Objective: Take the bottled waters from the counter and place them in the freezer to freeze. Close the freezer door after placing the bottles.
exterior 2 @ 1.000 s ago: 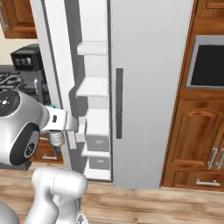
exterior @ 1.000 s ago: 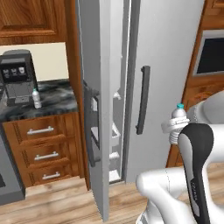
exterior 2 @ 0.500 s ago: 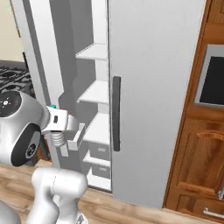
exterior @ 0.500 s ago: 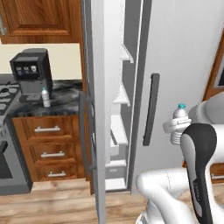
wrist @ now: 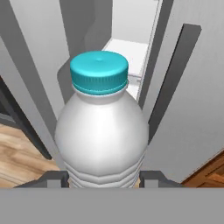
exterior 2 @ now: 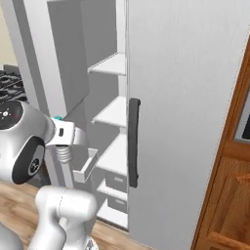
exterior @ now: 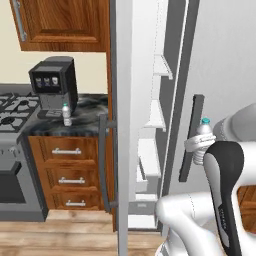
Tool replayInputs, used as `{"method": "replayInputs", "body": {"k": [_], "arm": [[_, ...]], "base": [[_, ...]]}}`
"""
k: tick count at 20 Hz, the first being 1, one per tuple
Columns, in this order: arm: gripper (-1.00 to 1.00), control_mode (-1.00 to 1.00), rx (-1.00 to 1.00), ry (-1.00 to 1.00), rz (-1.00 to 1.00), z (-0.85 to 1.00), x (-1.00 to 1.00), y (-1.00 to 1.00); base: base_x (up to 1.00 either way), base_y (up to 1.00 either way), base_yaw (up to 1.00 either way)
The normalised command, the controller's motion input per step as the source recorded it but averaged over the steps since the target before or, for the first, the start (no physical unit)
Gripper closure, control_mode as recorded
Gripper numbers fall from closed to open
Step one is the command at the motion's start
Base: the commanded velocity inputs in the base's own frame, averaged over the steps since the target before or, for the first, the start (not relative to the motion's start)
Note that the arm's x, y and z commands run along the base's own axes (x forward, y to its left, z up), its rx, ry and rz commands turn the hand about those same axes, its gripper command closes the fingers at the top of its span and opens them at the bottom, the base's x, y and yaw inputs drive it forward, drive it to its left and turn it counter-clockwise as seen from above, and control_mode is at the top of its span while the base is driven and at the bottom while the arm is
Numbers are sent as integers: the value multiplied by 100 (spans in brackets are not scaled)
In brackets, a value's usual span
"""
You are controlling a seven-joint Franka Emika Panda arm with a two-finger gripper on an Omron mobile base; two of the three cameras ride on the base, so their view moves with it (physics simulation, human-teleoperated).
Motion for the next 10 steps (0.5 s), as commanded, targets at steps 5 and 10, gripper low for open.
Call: {"method": "replayInputs", "body": {"k": [5,10], "arm": [[100,100,0,0,0,0,0,0],[100,100,0,0,0,0,0,0]], "base": [[-3,-35,0],[-3,-19,-2]]}}
